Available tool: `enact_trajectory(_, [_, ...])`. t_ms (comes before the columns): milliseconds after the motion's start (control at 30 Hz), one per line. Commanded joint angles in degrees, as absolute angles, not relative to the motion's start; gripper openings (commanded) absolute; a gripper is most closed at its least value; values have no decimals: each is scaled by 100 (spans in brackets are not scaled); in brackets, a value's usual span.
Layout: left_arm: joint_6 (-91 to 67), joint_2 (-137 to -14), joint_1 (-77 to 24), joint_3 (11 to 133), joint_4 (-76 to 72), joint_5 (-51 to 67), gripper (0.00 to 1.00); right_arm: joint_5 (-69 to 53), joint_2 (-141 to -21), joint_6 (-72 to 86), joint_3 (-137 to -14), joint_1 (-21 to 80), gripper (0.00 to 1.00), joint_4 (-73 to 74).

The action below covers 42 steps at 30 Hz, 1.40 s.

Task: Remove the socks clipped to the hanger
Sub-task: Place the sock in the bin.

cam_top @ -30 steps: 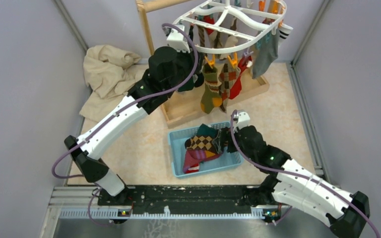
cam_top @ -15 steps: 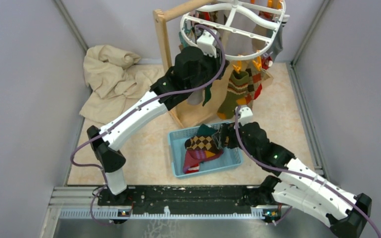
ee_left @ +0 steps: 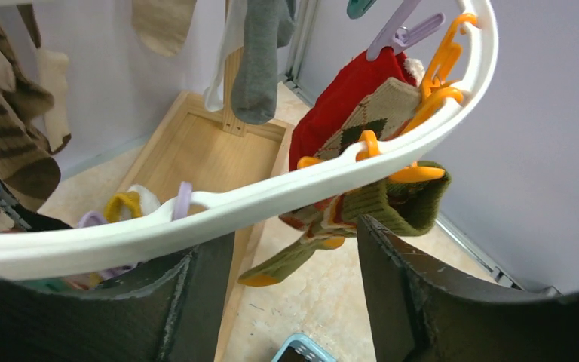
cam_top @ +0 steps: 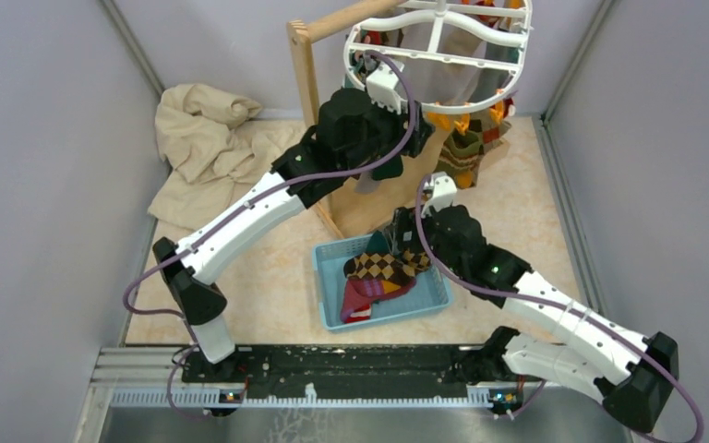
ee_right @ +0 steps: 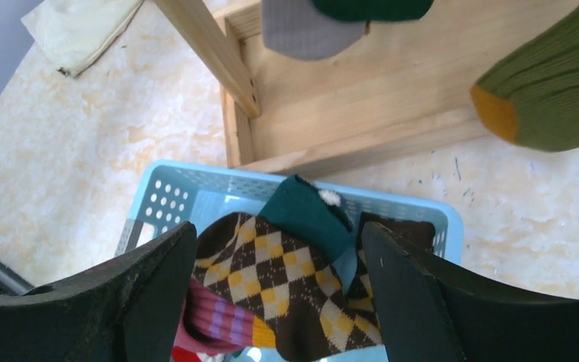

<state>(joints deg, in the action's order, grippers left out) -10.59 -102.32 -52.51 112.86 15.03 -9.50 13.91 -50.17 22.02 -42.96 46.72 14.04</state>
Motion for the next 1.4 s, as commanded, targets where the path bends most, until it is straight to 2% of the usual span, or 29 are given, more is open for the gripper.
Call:
enact_trajectory(0, [-941, -9737, -5238, 11131, 1403, -673, 68, 1837, -5333, 1829, -4871, 4667, 82, 778])
enact_trajectory(467, [-590, -8603, -5217, 10234, 1589, -1335, 72, 1871, -6691, 1256, -5939, 4315, 86, -189])
enact_trajectory(633, [-607, -8352, -5094, 10022, 1645, -1526, 71, 2443, -7123, 1171, -6119, 4296, 86, -368])
enact_trajectory(1233, [-880, -8006, -3964, 9035, 1580, -1489, 68, 2808, -6798, 1022, -5693, 4130, 81, -695])
enact_trajectory(1367, [-871, -8078, -3718, 9003, 1569, -1364, 67, 2673, -6778, 1037, -5619, 3988, 77, -782])
